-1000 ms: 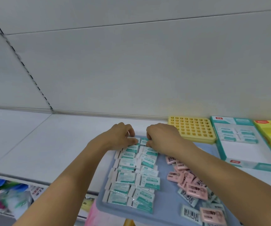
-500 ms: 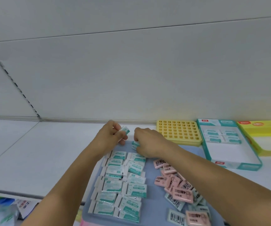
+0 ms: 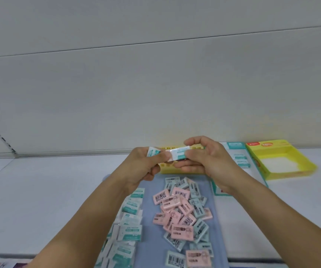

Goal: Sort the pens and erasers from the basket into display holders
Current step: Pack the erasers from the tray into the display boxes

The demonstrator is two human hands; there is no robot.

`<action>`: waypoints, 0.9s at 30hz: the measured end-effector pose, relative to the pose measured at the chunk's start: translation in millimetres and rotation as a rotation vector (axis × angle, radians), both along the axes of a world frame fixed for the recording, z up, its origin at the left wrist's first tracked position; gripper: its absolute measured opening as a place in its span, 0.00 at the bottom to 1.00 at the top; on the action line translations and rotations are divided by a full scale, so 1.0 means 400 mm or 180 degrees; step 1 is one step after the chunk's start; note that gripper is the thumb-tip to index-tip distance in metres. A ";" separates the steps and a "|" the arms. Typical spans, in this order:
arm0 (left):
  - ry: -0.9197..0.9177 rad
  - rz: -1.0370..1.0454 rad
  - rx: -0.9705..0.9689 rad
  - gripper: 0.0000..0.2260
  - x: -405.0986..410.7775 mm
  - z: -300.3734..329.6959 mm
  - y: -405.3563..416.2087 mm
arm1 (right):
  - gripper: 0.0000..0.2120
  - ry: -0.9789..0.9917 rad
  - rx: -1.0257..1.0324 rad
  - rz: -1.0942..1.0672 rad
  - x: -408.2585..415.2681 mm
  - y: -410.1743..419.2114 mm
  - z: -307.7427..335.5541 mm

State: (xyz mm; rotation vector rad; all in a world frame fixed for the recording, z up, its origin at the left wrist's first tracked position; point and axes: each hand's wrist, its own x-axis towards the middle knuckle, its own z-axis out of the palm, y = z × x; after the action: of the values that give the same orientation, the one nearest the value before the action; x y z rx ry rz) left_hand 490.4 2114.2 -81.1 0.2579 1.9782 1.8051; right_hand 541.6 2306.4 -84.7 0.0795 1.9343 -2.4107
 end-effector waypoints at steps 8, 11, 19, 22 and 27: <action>-0.0319 -0.0214 0.0161 0.09 0.008 0.001 0.133 | 0.11 0.1609 0.3606 -0.0603 0.054 0.150 -0.002; -0.0444 -0.0018 0.0261 0.08 0.009 -0.002 0.175 | 0.10 0.0985 0.4228 -0.0862 0.056 0.231 -0.016; -0.1041 0.0246 0.0964 0.11 0.019 -0.019 0.205 | 0.12 0.0021 0.4609 -0.0124 0.035 0.250 -0.070; -0.1120 0.0228 0.1050 0.11 0.019 -0.019 0.197 | 0.11 -0.0040 0.4621 -0.0095 0.019 0.243 -0.081; -0.1331 0.0244 0.1420 0.13 0.023 -0.018 0.185 | 0.08 -0.0005 0.4515 -0.0303 0.016 0.241 -0.091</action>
State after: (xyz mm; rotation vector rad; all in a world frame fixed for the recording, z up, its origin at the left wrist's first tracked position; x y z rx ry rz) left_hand 499.4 2188.1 -88.3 -0.0618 1.3087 2.1288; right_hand 548.1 2402.7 -121.3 0.2041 3.1428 -0.5920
